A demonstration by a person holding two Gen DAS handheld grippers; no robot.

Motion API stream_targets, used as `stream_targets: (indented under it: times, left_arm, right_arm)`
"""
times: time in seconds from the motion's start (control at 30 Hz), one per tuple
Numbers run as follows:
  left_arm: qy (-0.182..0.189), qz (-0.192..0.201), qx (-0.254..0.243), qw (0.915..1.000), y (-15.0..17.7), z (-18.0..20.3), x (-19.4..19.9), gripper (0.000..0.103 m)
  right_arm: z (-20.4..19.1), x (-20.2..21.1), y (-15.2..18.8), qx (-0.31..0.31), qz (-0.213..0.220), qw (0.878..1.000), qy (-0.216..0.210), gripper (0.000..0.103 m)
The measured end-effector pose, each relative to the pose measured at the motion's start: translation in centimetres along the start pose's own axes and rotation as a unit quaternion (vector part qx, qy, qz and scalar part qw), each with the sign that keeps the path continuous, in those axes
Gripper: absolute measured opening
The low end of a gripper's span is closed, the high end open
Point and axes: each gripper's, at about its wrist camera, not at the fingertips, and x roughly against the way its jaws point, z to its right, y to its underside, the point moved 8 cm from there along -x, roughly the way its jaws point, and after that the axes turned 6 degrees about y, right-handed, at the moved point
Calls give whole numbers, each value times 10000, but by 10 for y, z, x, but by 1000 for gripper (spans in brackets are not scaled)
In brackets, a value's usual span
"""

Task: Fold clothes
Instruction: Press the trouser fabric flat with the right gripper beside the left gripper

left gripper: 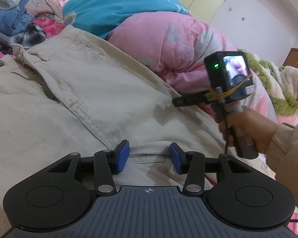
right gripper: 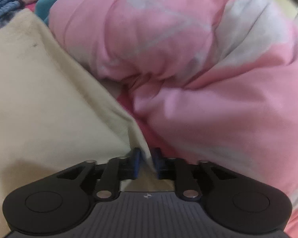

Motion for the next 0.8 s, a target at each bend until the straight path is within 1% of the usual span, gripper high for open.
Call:
stream_targets:
  times: [0.07, 0.13, 0.17, 0.27, 0.3, 0.33, 0.4, 0.43, 0.47, 0.53, 0.57, 0.6, 0.63, 0.7, 0.73, 0.8]
  left_arm:
    - [-4, -8, 4, 10000, 0, 1, 1, 45]
    - [-7, -13, 14, 10000, -1, 1, 1, 45]
    - [-8, -17, 20, 10000, -1, 1, 2, 45]
    - [-8, -20, 27, 10000, -1, 1, 3, 45]
    - [-5, -21, 30, 10000, -2, 1, 3, 45]
    - [-3, -21, 33, 10000, -2, 1, 3, 45]
    - [4, -20, 40, 10000, -2, 1, 3, 45]
    - [10, -17, 46, 10000, -2, 1, 3, 45]
    - [17, -12, 52, 10000, -2, 0, 3, 45]
    - [29, 2, 56, 10000, -2, 0, 3, 45]
    - [34, 7, 53, 10000, -2, 0, 2, 45]
    - [41, 9, 57, 10000, -2, 0, 2, 45]
    - [52, 6, 73, 10000, -2, -1, 2, 45]
    - [64, 7, 89, 9999, -2, -1, 2, 45]
    - [65, 6, 92, 9999, -3, -1, 2, 45]
    - [77, 7, 115, 9999, -3, -2, 2, 45]
  right_arm:
    - [7, 7, -2, -93, 35, 9999, 94, 37]
    - [18, 26, -4, -271, 72, 9996, -17, 40]
    - [21, 38, -7, -295, 205, 9993, -54, 42]
    - [21, 71, -27, -443, 753, 9955, -358, 43]
    - [19, 81, -34, -532, 941, 9928, -509, 42]
    - [12, 86, -45, -670, 1089, 9889, -760, 40]
    - [-10, 84, -62, -749, 1136, 9833, -1207, 34]
    - [-22, 81, -71, -758, 1127, 9806, -1415, 26]
    - [-37, 72, -77, -711, 1030, 9797, -1567, 14]
    - [-60, 46, -87, -686, 759, 9798, -1717, 12]
    - [-65, 29, -88, -721, 584, 9816, -1667, 11]
    - [-70, 11, -89, -755, 409, 9831, -1617, 6]
    - [-74, -4, -90, -834, 267, 9832, -1601, 6]
    - [-73, -25, -93, -1207, 135, 9773, -1733, 4]
    - [-70, -26, -94, -1380, 67, 9737, -1811, 4]
    - [-65, -18, -91, -1431, -44, 9713, -1901, 5]
